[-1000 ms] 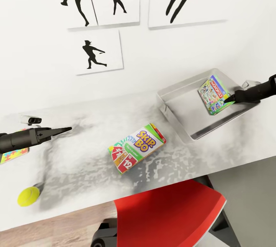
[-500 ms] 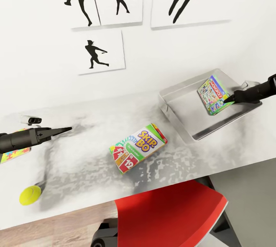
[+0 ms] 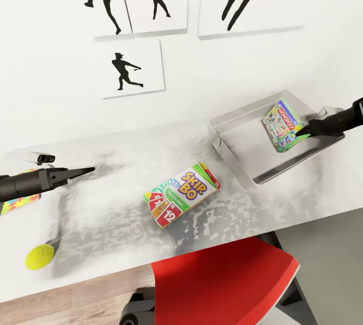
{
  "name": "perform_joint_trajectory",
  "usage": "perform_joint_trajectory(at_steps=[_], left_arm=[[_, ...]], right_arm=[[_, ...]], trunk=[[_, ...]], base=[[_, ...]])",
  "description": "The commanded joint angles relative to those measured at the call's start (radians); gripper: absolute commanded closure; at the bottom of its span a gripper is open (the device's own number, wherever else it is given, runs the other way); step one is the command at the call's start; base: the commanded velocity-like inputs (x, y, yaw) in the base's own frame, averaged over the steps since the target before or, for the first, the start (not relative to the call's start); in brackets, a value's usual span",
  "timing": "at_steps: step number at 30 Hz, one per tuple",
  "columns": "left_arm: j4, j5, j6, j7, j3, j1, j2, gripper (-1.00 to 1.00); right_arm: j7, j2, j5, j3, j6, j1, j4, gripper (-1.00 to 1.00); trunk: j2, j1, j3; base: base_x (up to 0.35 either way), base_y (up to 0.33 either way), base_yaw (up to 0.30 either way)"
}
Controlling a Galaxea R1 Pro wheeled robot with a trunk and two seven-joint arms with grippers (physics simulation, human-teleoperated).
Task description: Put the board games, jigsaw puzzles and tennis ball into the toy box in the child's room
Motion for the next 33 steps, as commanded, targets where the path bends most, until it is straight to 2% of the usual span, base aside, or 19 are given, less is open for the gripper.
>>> perform_joint_trajectory(at_steps=[1,2,3,33], left_arm=[[0.0,-0.001,0.011,-0.004,0.0,-0.001,0.0,-1.0],[0.0,-0.001,0.011,-0.004,0.0,-0.001,0.0,-1.0],[0.0,-0.001,0.011,-0.004,0.0,-0.001,0.001,-1.0],[0.0,-0.001,0.011,-0.004,-0.001,-0.001,0.0,-1.0]], right_arm=[[0.007,0.0,0.005,0.003,0.003,-0.001,-0.001,1.0],[0.006,0.0,0.005,0.003,0.003,-0.001,-0.001,1.0],[0.005,0.0,0.005,0.002,0.003,-0.001,-0.001,-1.0],[-0.035,0.0,0.0,0.002,0.003,-0.002,-0.011,-1.0]], trunk=[[-0.002,0.001,-0.001],[-0.002,0.001,-0.001],[-0.002,0.001,-0.001],[-0.002,0.001,-0.001]], base=[[0.0,0.0,0.0],[0.0,0.0,0.0],[0.0,0.0,0.0],[0.0,0.0,0.0]])
